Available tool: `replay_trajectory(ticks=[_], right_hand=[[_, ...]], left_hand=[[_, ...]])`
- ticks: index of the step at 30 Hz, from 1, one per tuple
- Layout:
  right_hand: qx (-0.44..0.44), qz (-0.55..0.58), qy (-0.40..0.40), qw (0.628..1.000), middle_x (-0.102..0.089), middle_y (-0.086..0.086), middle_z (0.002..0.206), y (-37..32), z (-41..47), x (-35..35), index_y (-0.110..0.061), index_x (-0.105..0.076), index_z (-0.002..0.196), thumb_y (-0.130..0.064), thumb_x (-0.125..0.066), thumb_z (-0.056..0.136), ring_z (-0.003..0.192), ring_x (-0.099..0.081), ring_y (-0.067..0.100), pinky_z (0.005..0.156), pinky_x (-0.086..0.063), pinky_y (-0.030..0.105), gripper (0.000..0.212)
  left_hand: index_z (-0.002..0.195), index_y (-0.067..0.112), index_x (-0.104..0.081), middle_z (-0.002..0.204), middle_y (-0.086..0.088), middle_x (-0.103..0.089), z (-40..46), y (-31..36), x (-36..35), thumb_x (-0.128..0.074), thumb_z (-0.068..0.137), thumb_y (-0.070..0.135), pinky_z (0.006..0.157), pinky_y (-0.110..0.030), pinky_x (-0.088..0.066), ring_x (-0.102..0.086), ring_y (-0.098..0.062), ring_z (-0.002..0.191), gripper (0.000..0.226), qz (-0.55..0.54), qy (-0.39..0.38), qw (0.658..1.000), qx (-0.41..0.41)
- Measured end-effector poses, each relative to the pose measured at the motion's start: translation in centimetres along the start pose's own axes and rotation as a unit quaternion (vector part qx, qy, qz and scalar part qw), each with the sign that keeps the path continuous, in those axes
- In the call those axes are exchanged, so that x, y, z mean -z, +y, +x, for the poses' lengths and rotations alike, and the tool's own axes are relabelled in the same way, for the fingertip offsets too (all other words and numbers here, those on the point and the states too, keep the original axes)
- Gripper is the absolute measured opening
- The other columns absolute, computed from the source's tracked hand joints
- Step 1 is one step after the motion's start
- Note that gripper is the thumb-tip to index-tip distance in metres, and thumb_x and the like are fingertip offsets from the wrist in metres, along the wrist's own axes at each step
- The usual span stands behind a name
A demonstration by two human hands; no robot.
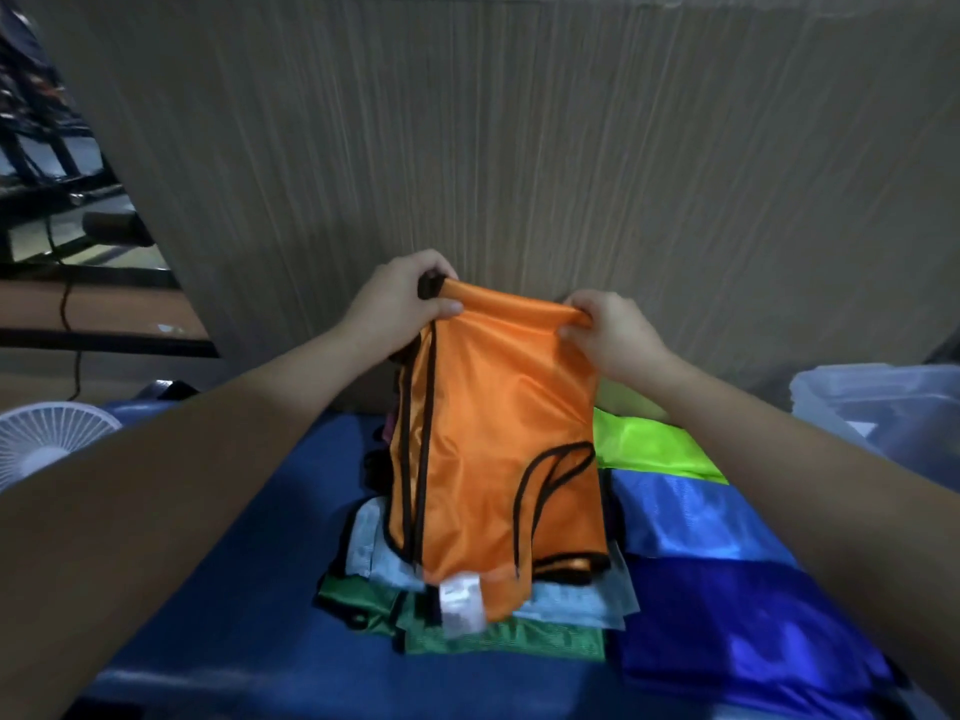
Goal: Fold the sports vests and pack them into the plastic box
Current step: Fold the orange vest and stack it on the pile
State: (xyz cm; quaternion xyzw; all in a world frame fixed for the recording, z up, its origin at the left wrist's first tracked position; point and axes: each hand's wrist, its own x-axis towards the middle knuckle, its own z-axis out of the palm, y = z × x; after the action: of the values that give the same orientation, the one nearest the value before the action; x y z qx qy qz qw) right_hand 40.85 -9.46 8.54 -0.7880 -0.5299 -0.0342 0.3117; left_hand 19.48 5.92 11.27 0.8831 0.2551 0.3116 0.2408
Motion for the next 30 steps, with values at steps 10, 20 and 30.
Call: replay_trajectory(ticks=[10,20,30], right_hand=[[0.052,-0.024,-0.035,0.998,-0.072,0.004,0.090,1.2,-3.2,-1.8,-0.018,-0.069,0.095,-0.008,-0.069,0.080,0.092,-0.066,0.031,0.079,-0.049,0.037,0.018],[0.155,-0.081,-0.116,0.978,-0.061,-0.004,0.104,3.0,-11.6,-3.0,-0.021,-0.063,0.100,-0.003,-0.064,0.068,0.102,-0.059,0.021,0.083,-0.045,0.031,0.038],[0.126,-0.058,-0.260,0.956,-0.057,-0.005,0.121,4.0,-14.6,-3.8,-0.020,-0.065,0.122,-0.040,-0.058,0.078,0.116,-0.054,0.013,0.101,-0.042,0.023,0.048]], left_hand=[[0.095,0.030,-0.059,0.101,0.017,-0.056,-4.5,-1.8,-2.3,-0.071,0.091,0.023,0.082,-0.022,-0.045,-0.055,0.000,0.097,0.015,0.038,-0.021,0.995,-0.086],[0.097,0.024,-0.064,0.102,0.010,-0.056,-13.9,-3.2,-5.0,-0.077,0.085,0.021,0.078,-0.028,-0.045,-0.053,-0.010,0.091,0.018,0.148,-0.105,0.940,-0.290],[0.117,0.032,-0.071,0.115,0.024,-0.055,-17.2,-3.6,-4.3,-0.038,0.097,0.065,0.093,-0.019,-0.042,-0.050,-0.003,0.113,0.050,0.070,-0.212,0.957,-0.184]])
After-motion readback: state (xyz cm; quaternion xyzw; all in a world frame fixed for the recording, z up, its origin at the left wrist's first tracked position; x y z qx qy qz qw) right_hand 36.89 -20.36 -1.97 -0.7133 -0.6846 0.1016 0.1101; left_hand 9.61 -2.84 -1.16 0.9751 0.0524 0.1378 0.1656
